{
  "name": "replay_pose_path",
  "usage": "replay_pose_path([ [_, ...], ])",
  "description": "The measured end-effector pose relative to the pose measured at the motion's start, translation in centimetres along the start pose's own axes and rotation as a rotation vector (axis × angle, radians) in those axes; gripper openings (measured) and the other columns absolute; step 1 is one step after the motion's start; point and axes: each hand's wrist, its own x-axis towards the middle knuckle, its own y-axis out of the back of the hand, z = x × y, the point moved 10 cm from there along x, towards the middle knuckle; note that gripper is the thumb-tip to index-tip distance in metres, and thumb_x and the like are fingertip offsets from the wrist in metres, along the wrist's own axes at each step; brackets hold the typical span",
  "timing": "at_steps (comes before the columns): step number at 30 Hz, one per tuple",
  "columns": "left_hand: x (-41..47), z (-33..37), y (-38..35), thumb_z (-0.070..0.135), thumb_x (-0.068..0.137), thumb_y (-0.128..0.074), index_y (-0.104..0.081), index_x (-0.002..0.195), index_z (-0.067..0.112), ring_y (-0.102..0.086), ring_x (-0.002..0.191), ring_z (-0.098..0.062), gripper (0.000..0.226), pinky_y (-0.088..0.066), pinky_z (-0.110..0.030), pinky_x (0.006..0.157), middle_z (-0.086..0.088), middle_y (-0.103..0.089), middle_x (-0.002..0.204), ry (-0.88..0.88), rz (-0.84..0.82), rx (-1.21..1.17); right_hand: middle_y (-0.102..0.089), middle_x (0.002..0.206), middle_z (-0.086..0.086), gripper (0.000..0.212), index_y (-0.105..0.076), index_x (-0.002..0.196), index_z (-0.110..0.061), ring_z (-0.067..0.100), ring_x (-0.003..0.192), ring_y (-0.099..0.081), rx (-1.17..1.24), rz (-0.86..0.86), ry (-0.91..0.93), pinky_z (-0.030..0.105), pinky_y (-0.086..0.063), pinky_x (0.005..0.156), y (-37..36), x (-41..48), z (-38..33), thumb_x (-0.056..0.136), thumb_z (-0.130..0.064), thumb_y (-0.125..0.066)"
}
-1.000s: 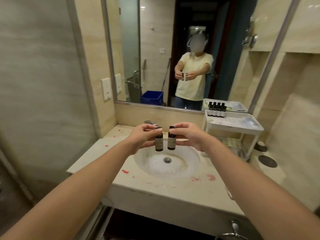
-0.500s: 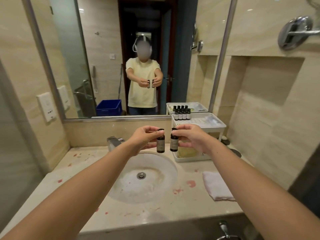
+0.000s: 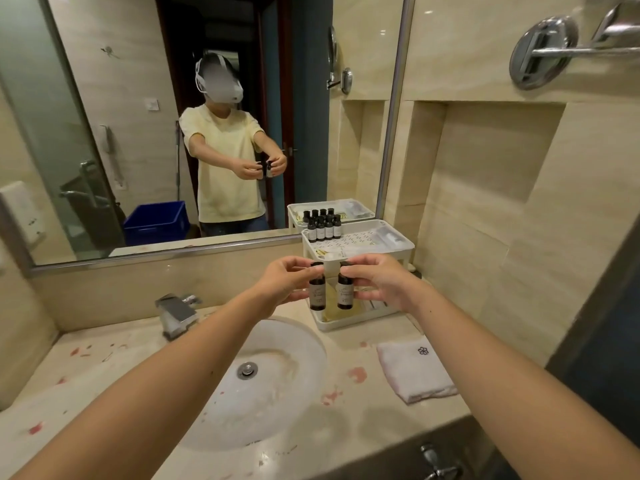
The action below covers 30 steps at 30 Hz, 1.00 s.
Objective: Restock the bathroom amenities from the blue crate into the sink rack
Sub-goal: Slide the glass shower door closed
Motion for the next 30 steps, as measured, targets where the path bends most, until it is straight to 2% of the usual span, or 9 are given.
replay_pose_path([
  [5,4.5,-0.1,-0.8,0.024,0.08,-0.079,-0.064,0.112,0.008,-0.07,0.098,-0.022,0.039,-0.059,-0.034,0.082,-0.009,-0.072,0.104,-0.001,0.019,0.0,-0.075,0.099,0.005,0.028,-0.067,0.102,-0.016,0.017,0.093,-0.071,-0.011,0.026,-0.016,0.031,-0.058,0.064,2.5,3.6,0.1,0.078,-0.012,-0.081],
  [8,7.9,0.5,-1.5,0.026,0.078,-0.08,-0.066,0.109,0.012,-0.071,0.095,-0.019,0.037,-0.059,-0.03,0.076,-0.006,-0.074,0.101,-0.009,0.03,0.022,-0.075,0.102,0.005,0.031,-0.067,0.106,-0.014,0.016,0.094,-0.071,-0.017,0.027,-0.012,0.029,-0.058,0.064,4.4,6.5,-0.6,0.078,-0.014,-0.081],
  [13,13.9,2.0,-2.7,0.026,0.078,-0.08,-0.068,0.1,0.015,-0.072,0.08,-0.009,0.028,-0.056,-0.021,0.063,-0.001,-0.075,0.093,-0.021,0.066,0.035,-0.074,0.106,0.007,0.037,-0.065,0.113,-0.012,0.019,0.1,-0.07,-0.033,0.001,0.018,0.034,-0.059,0.076,7.8,12.2,-2.7,0.08,-0.015,-0.08],
  [19,21.4,3.3,-4.0,0.022,0.08,-0.079,-0.067,0.104,0.01,-0.071,0.089,-0.014,0.029,-0.057,-0.024,0.068,-0.006,-0.073,0.1,-0.017,0.104,0.087,-0.073,0.107,0.008,0.037,-0.065,0.114,-0.01,0.019,0.1,-0.07,-0.041,-0.023,0.007,0.04,-0.058,0.087,11.5,19.2,-4.0,0.08,-0.012,-0.08],
  [23,25.9,3.6,-4.9,0.021,0.084,-0.076,-0.068,0.101,0.012,-0.069,0.083,-0.01,0.021,-0.056,-0.021,0.067,-0.005,-0.072,0.097,-0.016,0.1,0.14,-0.072,0.108,0.007,0.04,-0.064,0.115,-0.01,0.018,0.099,-0.07,-0.088,-0.03,-0.005,0.038,-0.059,0.085,13.6,23.6,-4.4,0.08,-0.014,-0.08],
  [28,30.9,4.1,-5.3,0.018,0.085,-0.075,-0.066,0.106,0.005,-0.065,0.074,-0.011,0.027,-0.052,-0.019,0.059,-0.009,-0.069,0.095,-0.03,0.134,0.253,-0.073,0.102,0.006,0.034,-0.067,0.109,-0.011,0.019,0.095,-0.071,-0.112,-0.029,-0.014,0.04,-0.058,0.087,15.6,28.6,-4.4,0.079,-0.012,-0.08],
  [30,32.6,4.4,-5.3,0.018,0.084,-0.076,-0.065,0.108,0.003,-0.063,0.075,-0.012,0.03,-0.054,-0.02,0.063,-0.011,-0.069,0.095,-0.063,0.151,0.306,-0.075,0.098,0.005,0.029,-0.069,0.105,-0.012,0.018,0.092,-0.072,-0.121,-0.032,-0.019,0.039,-0.058,0.087,16.3,30.4,-4.2,0.078,-0.011,-0.08],
])
